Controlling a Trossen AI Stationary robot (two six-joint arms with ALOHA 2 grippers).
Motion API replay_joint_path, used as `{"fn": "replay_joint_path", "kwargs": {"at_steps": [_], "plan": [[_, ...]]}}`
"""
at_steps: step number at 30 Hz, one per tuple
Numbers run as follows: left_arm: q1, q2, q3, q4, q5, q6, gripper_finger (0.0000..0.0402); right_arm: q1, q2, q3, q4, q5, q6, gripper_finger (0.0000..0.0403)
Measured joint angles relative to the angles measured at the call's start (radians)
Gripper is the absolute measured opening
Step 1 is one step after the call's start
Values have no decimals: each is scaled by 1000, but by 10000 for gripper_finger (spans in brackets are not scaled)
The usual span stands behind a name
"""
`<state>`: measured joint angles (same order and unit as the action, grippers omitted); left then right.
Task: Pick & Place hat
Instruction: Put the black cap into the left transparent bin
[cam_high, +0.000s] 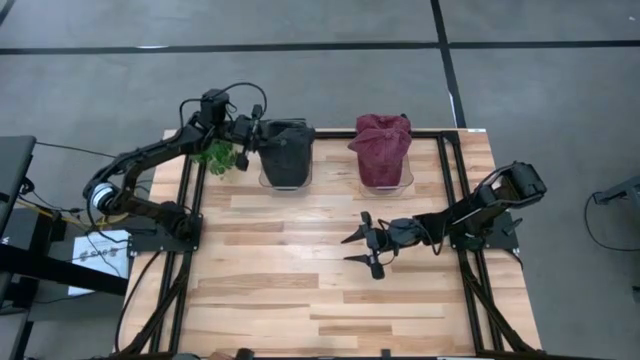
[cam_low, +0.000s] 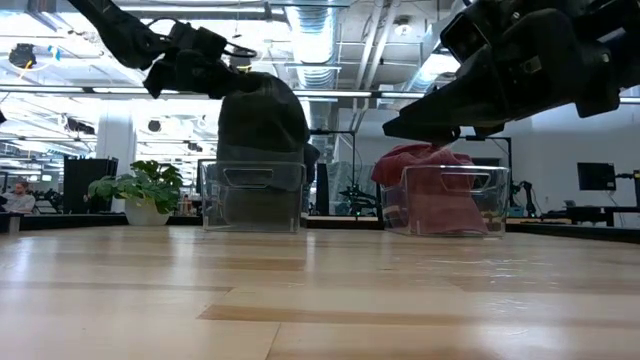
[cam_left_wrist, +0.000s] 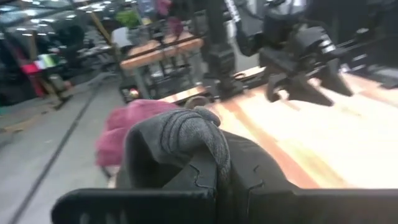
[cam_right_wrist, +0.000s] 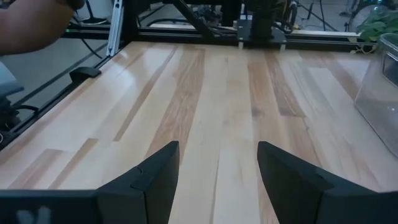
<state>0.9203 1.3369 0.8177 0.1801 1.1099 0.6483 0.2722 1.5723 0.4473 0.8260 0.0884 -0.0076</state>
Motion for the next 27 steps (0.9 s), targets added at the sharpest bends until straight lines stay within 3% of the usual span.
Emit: {"fn": "replay_joint_path", "kwargs": {"at_steps": [9, 17, 21, 27], "plan": [[-31, 27, 0, -14, 42, 48, 10, -20, -9, 0, -1, 0, -54, 210], [19, 24, 0, 12, 41, 80, 10, -63, -11, 0, -1, -3, -53, 210], [53, 24, 0, 22, -48, 150, 10, -66, -11, 0, 12, -3, -54, 210], [42, 24, 0, 1, 77, 82, 10, -72, -11, 0, 43, -8, -92, 210]]}}
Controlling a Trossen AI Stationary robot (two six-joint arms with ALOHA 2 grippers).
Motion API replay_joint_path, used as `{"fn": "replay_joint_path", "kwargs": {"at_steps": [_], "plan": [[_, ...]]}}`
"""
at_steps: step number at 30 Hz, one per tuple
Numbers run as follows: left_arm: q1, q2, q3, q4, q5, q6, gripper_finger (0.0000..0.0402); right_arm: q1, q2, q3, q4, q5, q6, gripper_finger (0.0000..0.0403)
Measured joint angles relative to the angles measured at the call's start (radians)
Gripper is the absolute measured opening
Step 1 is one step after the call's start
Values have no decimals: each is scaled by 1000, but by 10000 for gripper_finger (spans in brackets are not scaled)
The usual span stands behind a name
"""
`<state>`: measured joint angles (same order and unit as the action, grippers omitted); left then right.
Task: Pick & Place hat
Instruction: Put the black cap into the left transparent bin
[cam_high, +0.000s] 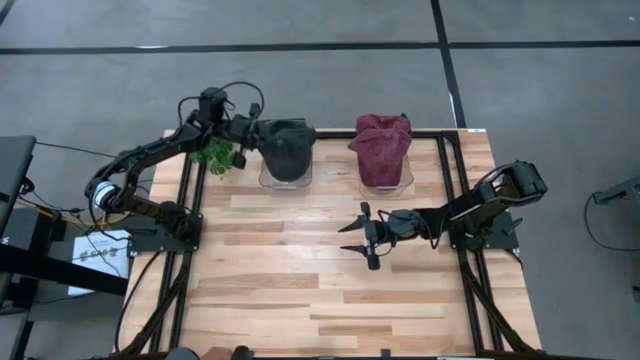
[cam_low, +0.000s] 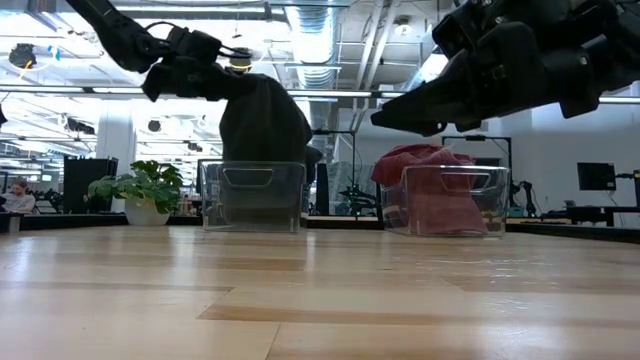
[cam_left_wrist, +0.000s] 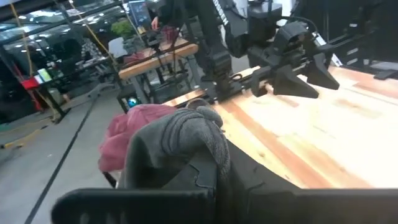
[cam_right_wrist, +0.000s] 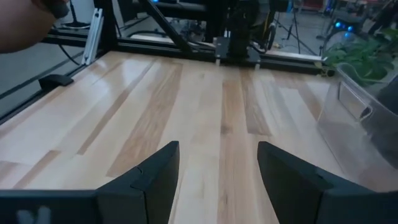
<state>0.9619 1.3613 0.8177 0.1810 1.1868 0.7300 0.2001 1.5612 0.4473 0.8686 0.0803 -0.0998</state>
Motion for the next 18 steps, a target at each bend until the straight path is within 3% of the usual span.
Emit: {"fn": "replay_joint_path", "kwargs": {"at_steps": [7, 13, 18], "plan": [[-70, 0, 0, -49, -12, -6, 10, 0, 0, 20, 1, -2, -8, 210], [-90, -1, -29, -121, -183, 45, 10, 2, 0, 23, 0, -2, -7, 210], [-68, 0, -76, -120, -211, 51, 10, 2, 0, 23, -1, -2, -8, 210]]}}
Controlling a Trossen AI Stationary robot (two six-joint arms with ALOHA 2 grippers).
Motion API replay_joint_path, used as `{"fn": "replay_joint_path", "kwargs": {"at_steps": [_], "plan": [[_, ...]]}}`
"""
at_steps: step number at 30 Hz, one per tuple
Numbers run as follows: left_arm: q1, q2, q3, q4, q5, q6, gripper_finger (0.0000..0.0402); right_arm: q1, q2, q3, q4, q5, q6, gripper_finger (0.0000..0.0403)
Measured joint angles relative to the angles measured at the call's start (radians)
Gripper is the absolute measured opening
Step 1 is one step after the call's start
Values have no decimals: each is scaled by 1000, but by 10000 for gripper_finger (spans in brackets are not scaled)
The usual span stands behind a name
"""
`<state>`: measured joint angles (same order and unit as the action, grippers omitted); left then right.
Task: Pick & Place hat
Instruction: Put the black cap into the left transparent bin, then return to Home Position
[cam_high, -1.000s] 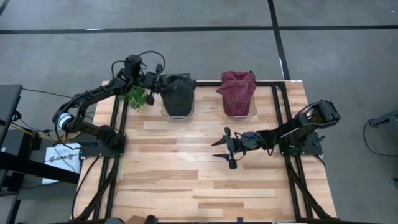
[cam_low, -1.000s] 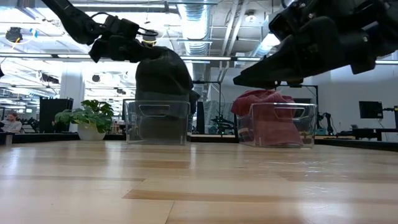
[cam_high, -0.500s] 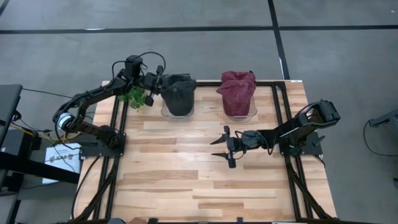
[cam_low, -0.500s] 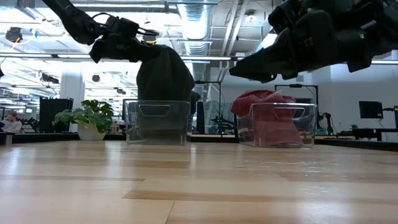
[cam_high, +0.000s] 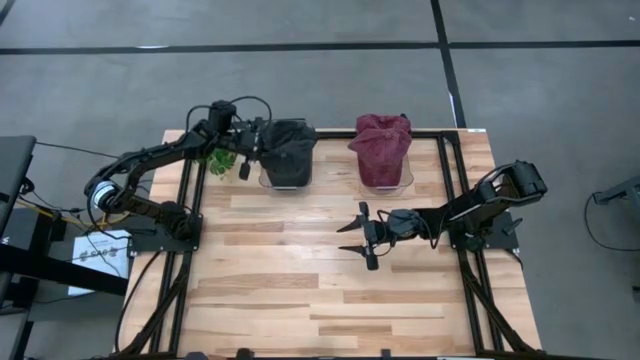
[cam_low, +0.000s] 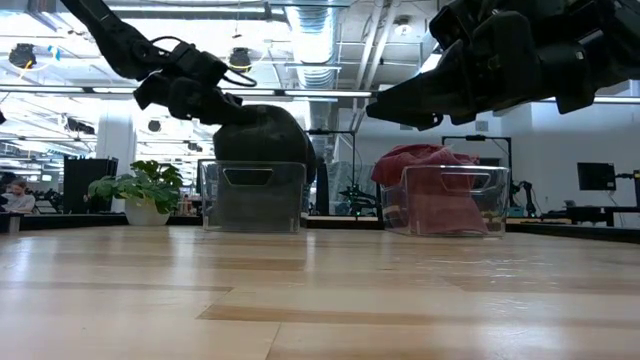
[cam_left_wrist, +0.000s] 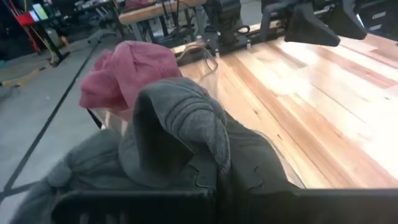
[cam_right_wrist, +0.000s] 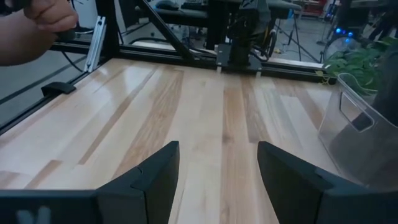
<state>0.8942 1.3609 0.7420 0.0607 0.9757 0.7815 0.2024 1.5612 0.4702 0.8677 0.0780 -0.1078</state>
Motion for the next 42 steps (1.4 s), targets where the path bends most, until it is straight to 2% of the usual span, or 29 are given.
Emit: {"fn": "replay_joint_path", "kwargs": {"at_steps": [10, 20, 26, 30, 37, 42], "plan": [[4, 0, -9, 49, -15, -34, 19, -4, 0, 0, 0, 0, -6, 210], [5, 0, -9, 61, -111, -90, 107, -9, 0, 0, 0, 0, -6, 210], [5, -3, 0, 61, -196, -147, 140, -9, 0, 0, 0, 0, -6, 210], [6, -49, 1, 59, -240, -167, 150, -9, 0, 0, 0, 0, -7, 210], [6, -186, 2, 39, -251, -203, 151, -9, 0, 0, -1, 0, -9, 210], [5, -307, -2, 41, -250, -374, 150, -9, 0, 0, -1, 31, -70, 210]]}}
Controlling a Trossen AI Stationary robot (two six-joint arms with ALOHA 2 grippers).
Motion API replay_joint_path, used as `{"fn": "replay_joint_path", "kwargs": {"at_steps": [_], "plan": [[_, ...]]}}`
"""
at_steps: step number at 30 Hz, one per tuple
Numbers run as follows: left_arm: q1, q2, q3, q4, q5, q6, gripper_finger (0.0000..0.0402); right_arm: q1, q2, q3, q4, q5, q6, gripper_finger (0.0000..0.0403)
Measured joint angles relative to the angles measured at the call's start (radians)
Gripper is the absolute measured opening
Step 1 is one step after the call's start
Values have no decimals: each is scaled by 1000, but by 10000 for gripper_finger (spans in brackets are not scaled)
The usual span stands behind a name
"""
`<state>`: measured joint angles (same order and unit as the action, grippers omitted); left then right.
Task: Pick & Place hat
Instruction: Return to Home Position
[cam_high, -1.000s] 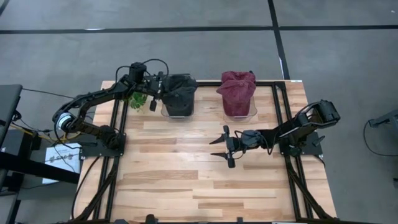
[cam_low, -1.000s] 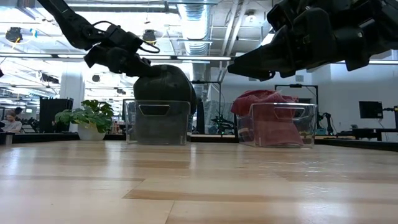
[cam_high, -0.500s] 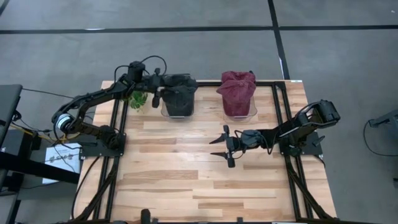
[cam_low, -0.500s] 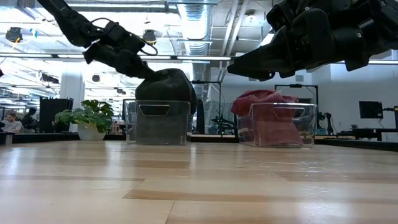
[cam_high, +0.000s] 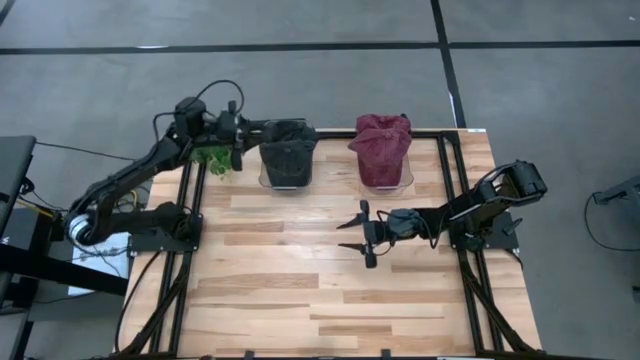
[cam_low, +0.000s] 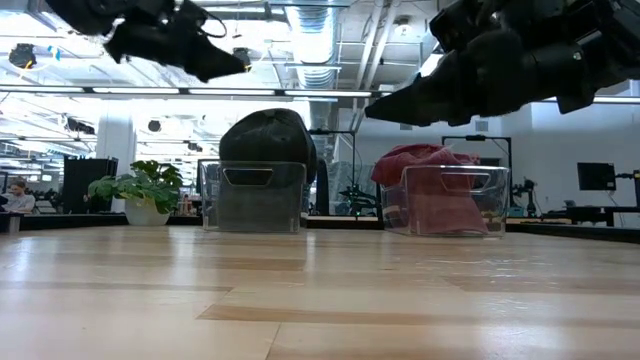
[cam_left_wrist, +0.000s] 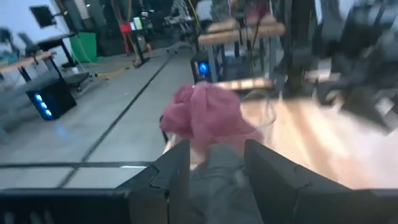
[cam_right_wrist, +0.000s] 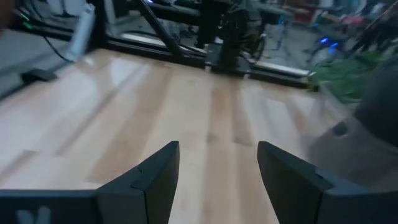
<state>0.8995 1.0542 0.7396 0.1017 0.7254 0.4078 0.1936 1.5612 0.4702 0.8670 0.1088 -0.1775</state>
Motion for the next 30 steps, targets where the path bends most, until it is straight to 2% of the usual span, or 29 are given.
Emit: {"fn": "replay_joint_path", "kwargs": {"at_steps": [4, 8, 12, 16, 19, 21, 24, 30], "plan": [[-11, -113, -72, -1, 0, -144, 150, 0, 0, 0, 1, 98, -67, 210], [-37, -240, -214, 39, 3, -223, 150, -2, 0, 0, 39, 220, -67, 210], [-77, -370, -404, 206, 1, -368, 150, 3, -16, 0, 113, 346, 29, 210], [-109, -491, -583, 401, -31, -490, 150, 28, -91, 0, 99, 337, 22, 210], [-113, -562, -663, 513, -137, -568, 150, 69, -171, -1, 51, 334, -10, 210], [-112, -604, -691, 525, -180, -601, 150, 96, -237, -21, 24, 333, -22, 210], [-113, -636, -733, 521, -181, -622, 150, 133, -362, -95, 8, 333, -18, 210], [-130, -632, -735, 494, -172, -634, 150, 188, -693, -325, 10, 307, 54, 210]]}}
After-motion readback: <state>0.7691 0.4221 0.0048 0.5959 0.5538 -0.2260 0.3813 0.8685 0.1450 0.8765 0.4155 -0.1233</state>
